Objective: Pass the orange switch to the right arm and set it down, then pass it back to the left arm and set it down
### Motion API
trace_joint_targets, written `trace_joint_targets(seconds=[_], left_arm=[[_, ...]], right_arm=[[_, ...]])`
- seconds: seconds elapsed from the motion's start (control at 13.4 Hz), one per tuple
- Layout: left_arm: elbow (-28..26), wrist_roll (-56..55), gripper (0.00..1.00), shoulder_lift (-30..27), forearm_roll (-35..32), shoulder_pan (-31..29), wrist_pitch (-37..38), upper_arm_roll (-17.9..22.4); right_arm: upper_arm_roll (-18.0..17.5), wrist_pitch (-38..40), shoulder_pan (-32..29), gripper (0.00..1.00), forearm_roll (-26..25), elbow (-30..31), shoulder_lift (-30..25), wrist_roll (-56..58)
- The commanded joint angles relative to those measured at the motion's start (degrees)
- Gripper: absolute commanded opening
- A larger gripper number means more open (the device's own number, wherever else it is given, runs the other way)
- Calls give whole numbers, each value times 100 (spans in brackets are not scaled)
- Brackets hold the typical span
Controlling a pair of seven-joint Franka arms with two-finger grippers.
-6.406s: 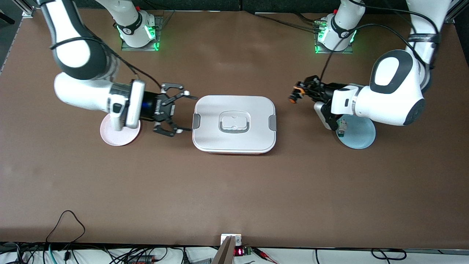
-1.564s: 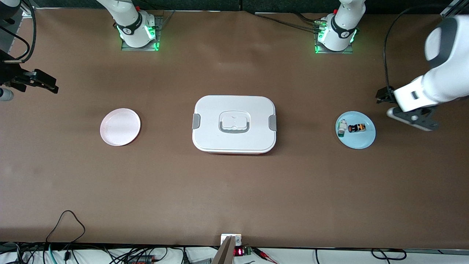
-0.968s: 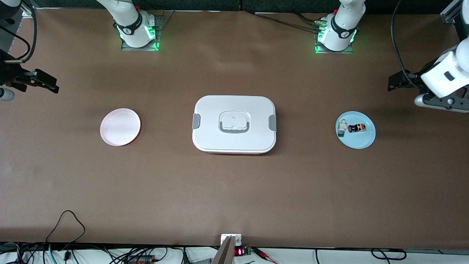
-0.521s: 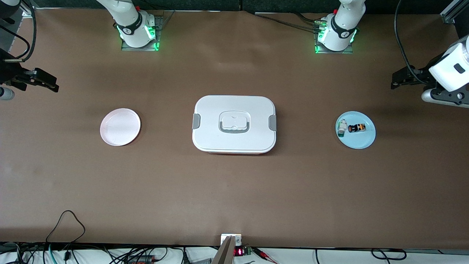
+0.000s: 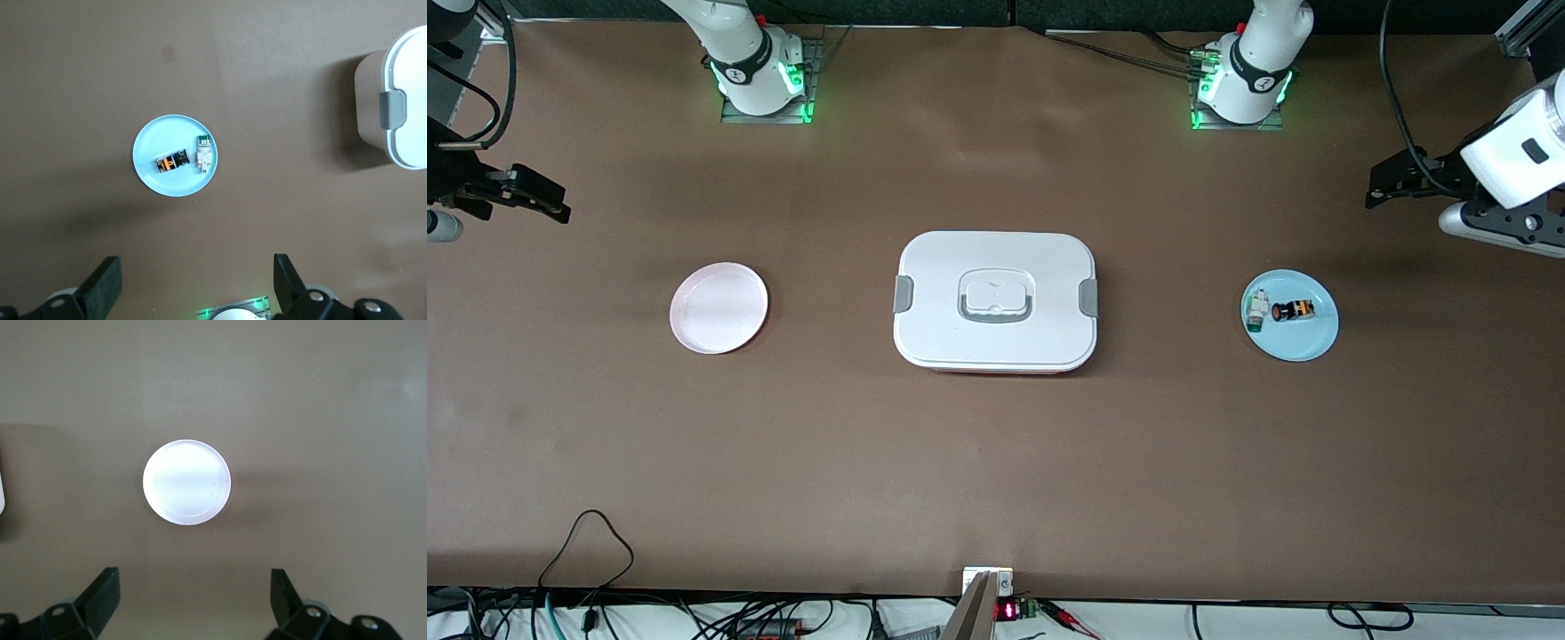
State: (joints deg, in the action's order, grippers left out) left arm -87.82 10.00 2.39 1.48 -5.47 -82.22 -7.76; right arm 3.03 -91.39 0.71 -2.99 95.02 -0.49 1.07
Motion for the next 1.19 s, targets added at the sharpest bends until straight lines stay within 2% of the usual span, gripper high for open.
trace_joint_targets(seconds=[0.0, 0.3, 0.6, 0.74, 0.89, 1.12], left_arm=[[36, 196, 100, -81, 55, 660, 66, 529], [45, 29, 100, -37, 80, 784, -22, 529], [28, 20, 100, -229, 89, 679, -66, 459], [10, -102, 100, -239, 54, 434, -66, 293], [1, -331, 100, -230, 36, 48, -75, -40], [28, -341, 100, -204, -60, 81, -75, -68]], right_arm=[[-4, 121, 8, 100, 80, -81, -30, -37], [-13, 130, 17, 100, 80, -81, -30, -28], [-4, 130, 17, 100, 80, -72, -30, -11], [-4, 130, 17, 100, 80, -81, -39, -28], [-4, 130, 17, 100, 80, -81, -39, -28], [-13, 130, 17, 100, 80, -81, -39, -20]])
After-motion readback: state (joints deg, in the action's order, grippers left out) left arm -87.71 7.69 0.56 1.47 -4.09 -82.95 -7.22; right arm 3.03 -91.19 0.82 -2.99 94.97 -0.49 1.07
